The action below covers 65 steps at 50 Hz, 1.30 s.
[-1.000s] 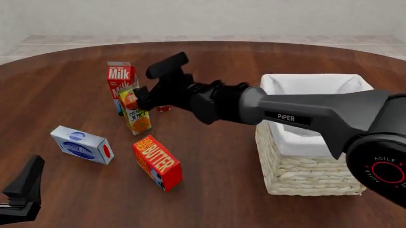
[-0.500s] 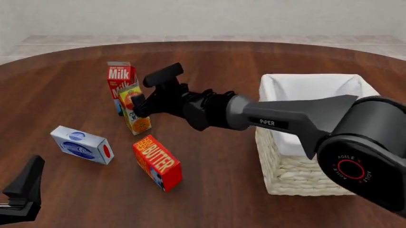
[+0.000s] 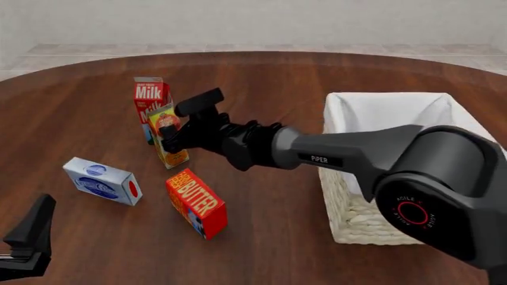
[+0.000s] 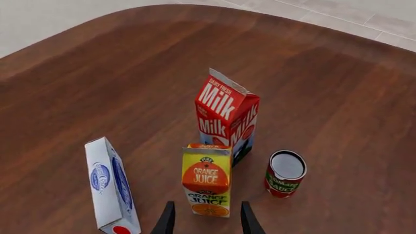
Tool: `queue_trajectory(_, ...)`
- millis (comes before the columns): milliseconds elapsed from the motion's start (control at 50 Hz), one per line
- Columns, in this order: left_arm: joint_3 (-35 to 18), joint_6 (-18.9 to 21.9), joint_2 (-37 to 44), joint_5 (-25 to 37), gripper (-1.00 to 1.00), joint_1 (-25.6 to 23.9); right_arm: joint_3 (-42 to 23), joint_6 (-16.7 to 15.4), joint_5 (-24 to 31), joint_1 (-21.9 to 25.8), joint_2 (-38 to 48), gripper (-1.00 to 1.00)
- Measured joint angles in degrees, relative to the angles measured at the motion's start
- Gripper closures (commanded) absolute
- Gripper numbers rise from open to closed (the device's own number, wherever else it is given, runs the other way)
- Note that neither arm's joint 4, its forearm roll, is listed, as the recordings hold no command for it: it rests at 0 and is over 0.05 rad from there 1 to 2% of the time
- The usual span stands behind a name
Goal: Pick up the orange juice, and put it in the basket.
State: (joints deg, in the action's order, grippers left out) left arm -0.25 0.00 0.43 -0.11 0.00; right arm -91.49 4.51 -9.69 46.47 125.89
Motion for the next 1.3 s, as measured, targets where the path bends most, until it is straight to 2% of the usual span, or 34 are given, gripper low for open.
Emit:
queue_trajectory(820, 0.0, 0.0, 0.0, 0.0, -1.0, 0.0, -8.59, 1.1, 2.04, 0.12, 9.0, -1.0)
queue_trajectory(1300, 0.0, 0.0, 0.0, 0.0, -1.0, 0.0, -11.56, 1.59, 3.37, 0.66, 11.52, -1.0)
